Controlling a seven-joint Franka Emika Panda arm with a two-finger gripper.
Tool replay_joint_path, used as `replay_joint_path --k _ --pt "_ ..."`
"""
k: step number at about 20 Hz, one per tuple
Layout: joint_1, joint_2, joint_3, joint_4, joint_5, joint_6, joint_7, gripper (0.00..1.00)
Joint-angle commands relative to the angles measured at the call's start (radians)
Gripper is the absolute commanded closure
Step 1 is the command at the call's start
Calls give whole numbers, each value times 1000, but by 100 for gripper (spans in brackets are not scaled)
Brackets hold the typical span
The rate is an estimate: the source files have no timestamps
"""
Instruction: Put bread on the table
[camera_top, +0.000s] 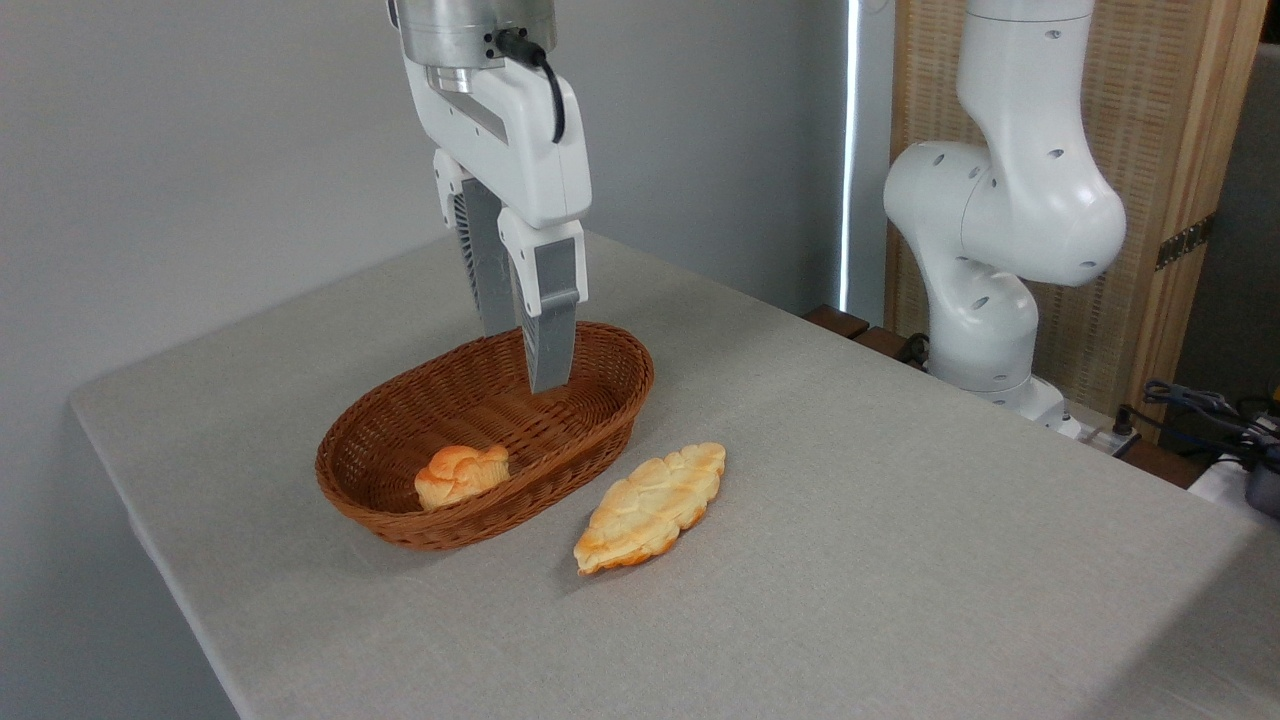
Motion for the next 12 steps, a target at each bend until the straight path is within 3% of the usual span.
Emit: replay_joint_path --k 1,4,12 --pt "-7 13 35 4 -30 37 -23 0" --pt "-7 20 37 2 -39 62 -126 0" --pt "-9 20 37 -1 -42 51 -126 0"
